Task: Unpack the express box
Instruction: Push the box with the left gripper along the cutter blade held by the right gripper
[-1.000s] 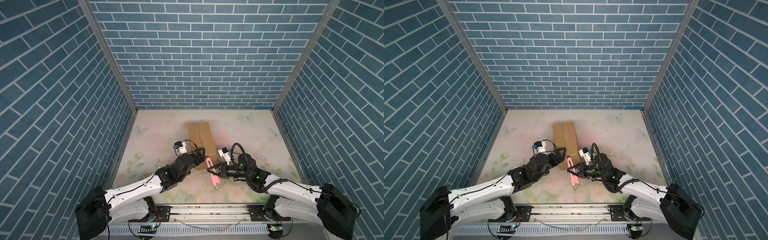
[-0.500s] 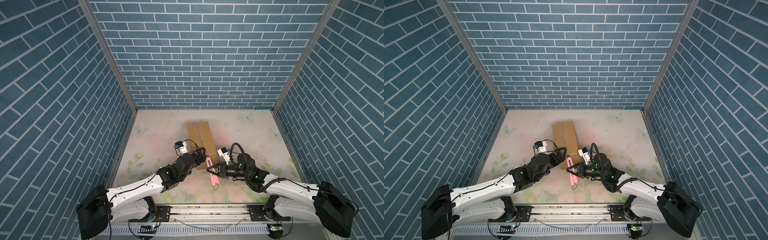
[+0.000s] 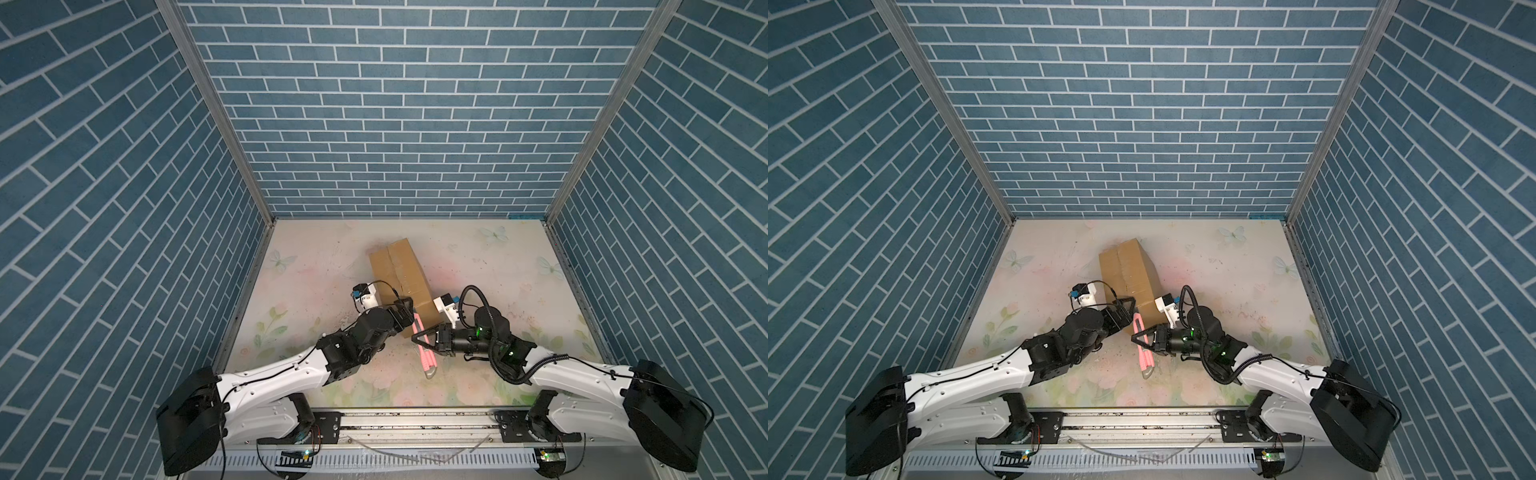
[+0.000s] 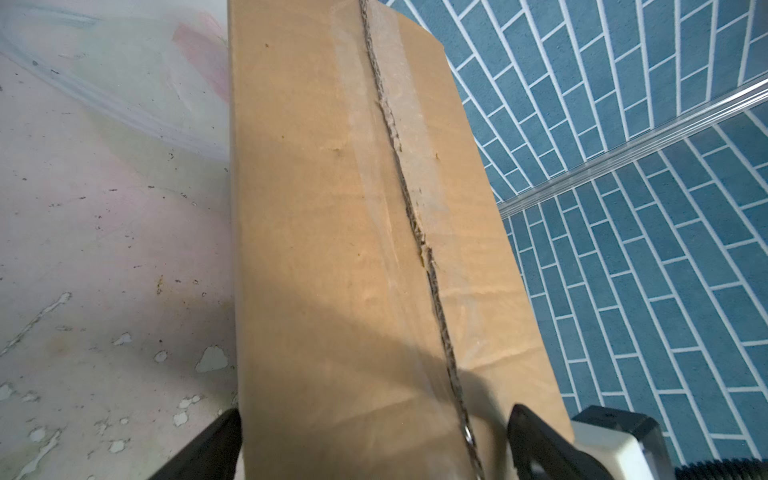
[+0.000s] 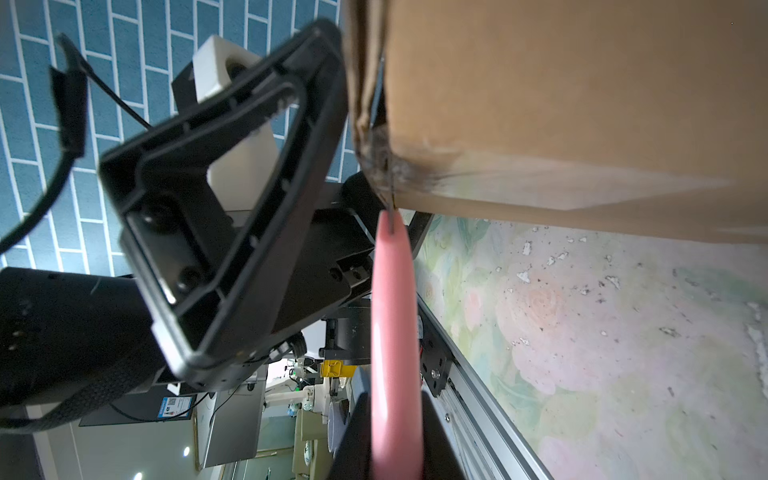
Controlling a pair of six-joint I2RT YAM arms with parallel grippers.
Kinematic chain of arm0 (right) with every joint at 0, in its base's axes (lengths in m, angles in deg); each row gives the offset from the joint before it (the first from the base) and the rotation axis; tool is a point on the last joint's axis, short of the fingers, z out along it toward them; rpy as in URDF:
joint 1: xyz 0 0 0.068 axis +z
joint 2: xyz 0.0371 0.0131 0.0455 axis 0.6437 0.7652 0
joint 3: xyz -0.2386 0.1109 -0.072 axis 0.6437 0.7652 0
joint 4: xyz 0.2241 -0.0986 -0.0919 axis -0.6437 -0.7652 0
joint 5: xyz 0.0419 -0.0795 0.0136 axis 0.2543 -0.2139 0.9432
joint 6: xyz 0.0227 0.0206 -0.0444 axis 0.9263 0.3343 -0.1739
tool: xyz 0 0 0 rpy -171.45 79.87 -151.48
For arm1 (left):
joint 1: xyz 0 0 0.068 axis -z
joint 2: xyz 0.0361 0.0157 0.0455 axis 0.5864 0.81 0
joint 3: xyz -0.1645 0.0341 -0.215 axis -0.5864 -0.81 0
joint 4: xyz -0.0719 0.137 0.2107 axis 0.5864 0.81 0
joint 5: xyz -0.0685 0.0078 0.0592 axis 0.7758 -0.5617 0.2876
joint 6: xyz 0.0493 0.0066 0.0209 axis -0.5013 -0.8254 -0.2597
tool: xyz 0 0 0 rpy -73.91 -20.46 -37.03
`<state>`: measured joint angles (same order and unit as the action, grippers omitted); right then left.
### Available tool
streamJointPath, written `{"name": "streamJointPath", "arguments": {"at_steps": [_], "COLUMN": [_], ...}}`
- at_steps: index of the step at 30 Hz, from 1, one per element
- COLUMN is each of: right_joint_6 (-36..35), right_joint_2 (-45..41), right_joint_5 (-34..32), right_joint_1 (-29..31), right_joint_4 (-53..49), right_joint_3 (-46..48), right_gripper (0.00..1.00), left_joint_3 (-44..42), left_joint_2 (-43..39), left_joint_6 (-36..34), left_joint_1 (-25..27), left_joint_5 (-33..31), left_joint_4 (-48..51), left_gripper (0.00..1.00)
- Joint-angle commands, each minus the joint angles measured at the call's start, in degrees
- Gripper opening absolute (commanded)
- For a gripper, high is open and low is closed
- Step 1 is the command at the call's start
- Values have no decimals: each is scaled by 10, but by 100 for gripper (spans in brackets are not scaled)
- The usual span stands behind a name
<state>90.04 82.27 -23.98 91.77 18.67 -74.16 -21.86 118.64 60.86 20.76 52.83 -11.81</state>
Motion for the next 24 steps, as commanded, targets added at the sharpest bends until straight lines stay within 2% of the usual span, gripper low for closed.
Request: {"name": "streamJointPath", "arguments": {"at_steps": [1,24], "right_joint_6": [15,3], "right_joint_2": [6,1], "right_joint_5": [26,31], "right_joint_1": [8,13], "right_joint_4": [15,-3], "right_joint_3": [-20,-21], "right_gripper": [0,0], "left_joint_3": [23,33], "left_joint_2": [-9,7], "left_joint_6": [-10,-13], "left_joint_1": [10,10], "left_joint_5": [7,11], "left_joint_4": [-37,-60], "left_gripper": [100,100]}}
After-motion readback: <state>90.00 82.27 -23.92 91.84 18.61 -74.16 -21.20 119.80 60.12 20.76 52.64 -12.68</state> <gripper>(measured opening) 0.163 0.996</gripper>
